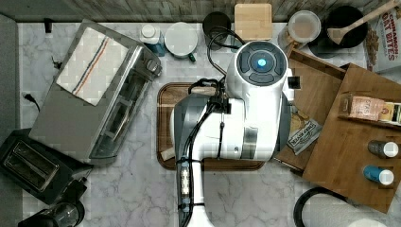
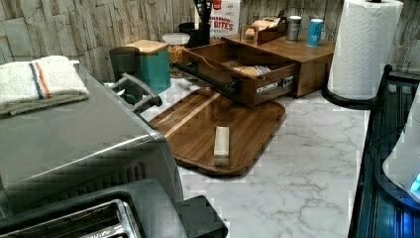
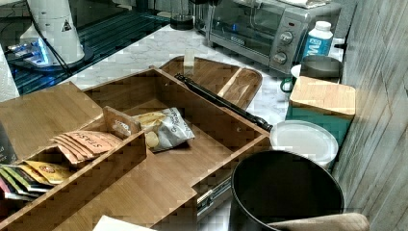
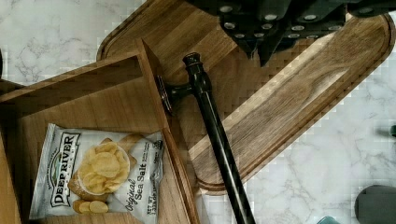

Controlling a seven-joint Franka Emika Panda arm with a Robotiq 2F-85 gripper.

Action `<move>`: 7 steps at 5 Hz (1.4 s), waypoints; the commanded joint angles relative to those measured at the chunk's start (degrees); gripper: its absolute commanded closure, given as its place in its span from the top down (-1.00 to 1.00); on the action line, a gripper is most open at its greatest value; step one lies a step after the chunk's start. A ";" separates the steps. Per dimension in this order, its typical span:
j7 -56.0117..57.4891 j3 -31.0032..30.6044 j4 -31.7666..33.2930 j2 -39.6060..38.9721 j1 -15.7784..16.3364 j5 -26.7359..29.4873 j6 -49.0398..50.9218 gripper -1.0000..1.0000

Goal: Close the drawer.

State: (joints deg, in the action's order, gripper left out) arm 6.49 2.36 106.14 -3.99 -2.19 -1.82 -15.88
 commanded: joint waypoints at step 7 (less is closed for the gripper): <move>4.71 -0.66 -3.63 -11.50 0.43 -5.02 -16.30 -1.00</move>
State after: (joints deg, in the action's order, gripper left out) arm 11.62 2.11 107.21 -16.38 -2.52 -5.46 -28.68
